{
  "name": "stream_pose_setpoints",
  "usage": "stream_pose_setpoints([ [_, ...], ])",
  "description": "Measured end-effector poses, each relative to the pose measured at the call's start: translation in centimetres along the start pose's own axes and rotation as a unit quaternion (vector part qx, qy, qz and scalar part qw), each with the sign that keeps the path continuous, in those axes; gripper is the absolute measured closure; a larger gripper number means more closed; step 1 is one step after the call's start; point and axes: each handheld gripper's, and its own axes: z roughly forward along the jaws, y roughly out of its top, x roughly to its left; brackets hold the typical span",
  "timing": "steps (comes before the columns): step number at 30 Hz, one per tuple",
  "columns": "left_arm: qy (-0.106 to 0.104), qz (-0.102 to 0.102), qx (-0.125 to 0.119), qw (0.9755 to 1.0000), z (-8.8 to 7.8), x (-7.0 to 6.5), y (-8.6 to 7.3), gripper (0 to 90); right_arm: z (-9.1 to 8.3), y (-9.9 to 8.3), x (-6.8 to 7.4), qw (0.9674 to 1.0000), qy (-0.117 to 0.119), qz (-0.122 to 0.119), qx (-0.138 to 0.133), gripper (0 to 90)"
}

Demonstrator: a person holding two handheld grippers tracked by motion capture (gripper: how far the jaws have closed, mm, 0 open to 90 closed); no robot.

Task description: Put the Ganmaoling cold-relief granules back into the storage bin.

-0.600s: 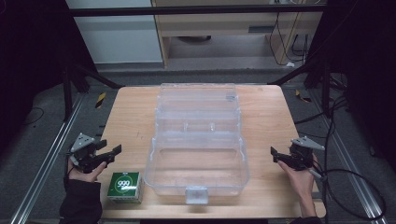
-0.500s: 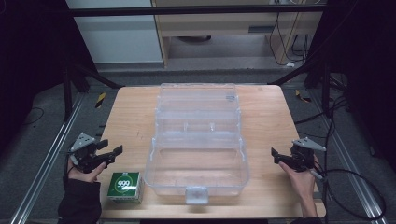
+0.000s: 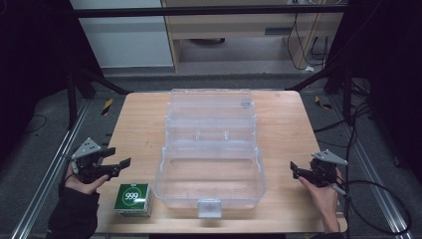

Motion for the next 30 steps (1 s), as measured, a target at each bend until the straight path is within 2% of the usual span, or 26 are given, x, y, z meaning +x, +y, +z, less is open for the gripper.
stream_pose_setpoints([
  [9,-0.026,0.028,0.021,0.9991,-1.4,-0.3,0.7,21.1,0.1,0.0,0.1,1.0000,0.002,-0.007,0.003,6.6],
  [14,-0.046,0.051,0.035,0.9971,-1.8,-0.5,1.0,20.4,0.1,0.0,0.1,0.9999,0.001,-0.011,0.008,6.2],
  [16,-0.056,0.063,0.041,0.9956,-1.9,-0.7,1.1,19.8,0.1,0.0,0.1,0.9999,0.001,-0.010,0.007,6.0],
  [23,-0.088,0.106,0.072,0.9879,-1.9,-1.5,1.3,17.1,0.3,-0.1,0.2,0.9997,0.002,-0.017,0.014,5.5],
  [30,-0.110,0.133,0.088,0.9811,-2.1,-2.1,1.4,15.2,0.4,0.0,0.2,0.9996,0.002,-0.023,0.015,5.4],
])
